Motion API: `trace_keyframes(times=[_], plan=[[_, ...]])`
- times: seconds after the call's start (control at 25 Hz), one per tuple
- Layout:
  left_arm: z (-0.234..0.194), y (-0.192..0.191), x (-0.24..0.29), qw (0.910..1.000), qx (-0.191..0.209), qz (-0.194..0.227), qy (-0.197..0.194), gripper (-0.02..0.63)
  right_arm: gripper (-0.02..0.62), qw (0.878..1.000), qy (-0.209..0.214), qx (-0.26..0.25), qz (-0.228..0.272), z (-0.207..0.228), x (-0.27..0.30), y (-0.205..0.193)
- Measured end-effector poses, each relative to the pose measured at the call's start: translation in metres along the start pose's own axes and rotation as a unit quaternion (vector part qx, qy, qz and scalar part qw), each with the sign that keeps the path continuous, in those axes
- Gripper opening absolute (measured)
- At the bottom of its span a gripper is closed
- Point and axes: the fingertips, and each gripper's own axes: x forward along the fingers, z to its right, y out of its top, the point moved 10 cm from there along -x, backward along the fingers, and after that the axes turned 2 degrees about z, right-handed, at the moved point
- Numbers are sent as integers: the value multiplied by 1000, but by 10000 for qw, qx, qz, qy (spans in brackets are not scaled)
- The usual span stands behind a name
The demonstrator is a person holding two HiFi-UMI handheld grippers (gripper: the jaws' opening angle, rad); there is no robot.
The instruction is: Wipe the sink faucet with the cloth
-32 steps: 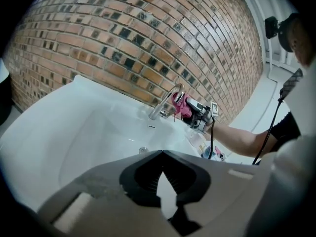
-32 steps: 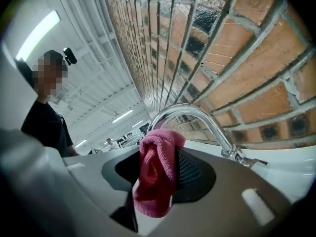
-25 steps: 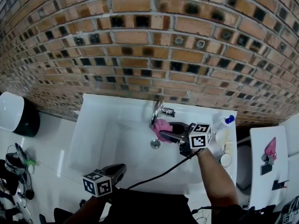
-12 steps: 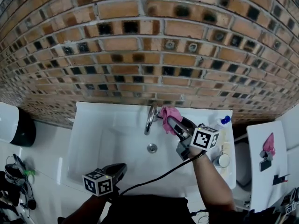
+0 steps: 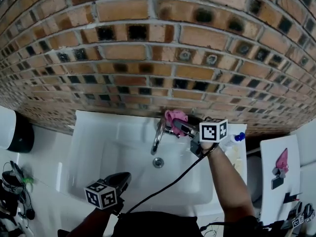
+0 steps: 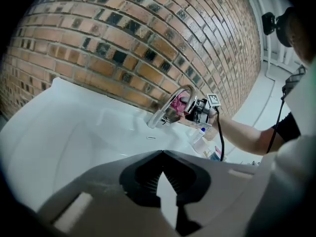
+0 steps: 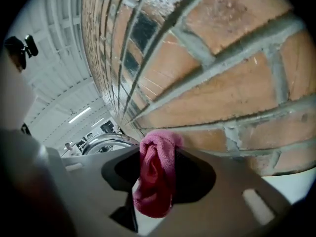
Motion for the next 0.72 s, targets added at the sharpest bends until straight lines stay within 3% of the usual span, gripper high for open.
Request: trace_keyframes(times=[0.16, 0.4, 0.72], plan=[[-6, 7, 13, 9999, -146, 8, 69, 6, 173, 9991, 213, 332, -163, 22, 20, -10], [-11, 8, 27, 9992, -348, -142, 136, 6, 173, 9961, 608, 289, -562, 31, 44, -17], [-16, 15, 33, 9991, -382, -157, 111, 6, 172, 9946, 950, 134, -407, 26, 43, -10]])
